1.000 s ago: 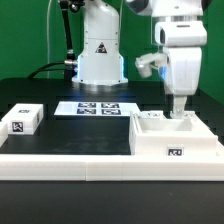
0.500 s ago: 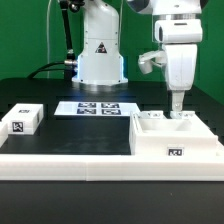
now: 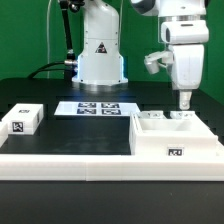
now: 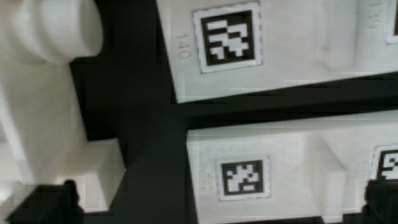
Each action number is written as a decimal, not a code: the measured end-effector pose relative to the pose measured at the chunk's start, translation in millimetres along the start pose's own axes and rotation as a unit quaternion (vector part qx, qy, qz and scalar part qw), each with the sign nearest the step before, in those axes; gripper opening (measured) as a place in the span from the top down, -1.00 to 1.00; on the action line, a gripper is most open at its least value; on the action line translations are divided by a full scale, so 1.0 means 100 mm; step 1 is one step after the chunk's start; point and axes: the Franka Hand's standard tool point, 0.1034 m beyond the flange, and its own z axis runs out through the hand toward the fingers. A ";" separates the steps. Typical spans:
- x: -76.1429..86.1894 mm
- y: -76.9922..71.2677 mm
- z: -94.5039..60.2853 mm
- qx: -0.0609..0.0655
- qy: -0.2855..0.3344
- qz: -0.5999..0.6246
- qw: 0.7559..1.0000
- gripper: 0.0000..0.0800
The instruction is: Assemble cabinet
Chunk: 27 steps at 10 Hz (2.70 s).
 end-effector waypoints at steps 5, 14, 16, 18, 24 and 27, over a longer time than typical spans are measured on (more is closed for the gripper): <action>0.10 -0.16 0.14 0.005 0.010 -0.009 1.000 -0.99; 0.16 -0.34 0.40 0.020 0.019 -0.001 1.000 -0.99; 0.15 -0.37 0.44 0.025 0.018 0.000 1.000 -0.99; 0.14 -0.38 0.47 0.028 0.018 0.001 0.999 -0.35; 0.13 -0.38 0.47 0.028 0.018 0.002 0.999 0.83; 0.13 -0.37 0.47 0.028 0.018 0.002 0.999 0.83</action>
Offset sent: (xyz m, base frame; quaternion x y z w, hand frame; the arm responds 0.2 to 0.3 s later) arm 0.0000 0.0000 0.0000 0.0000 0.0000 0.0000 1.0000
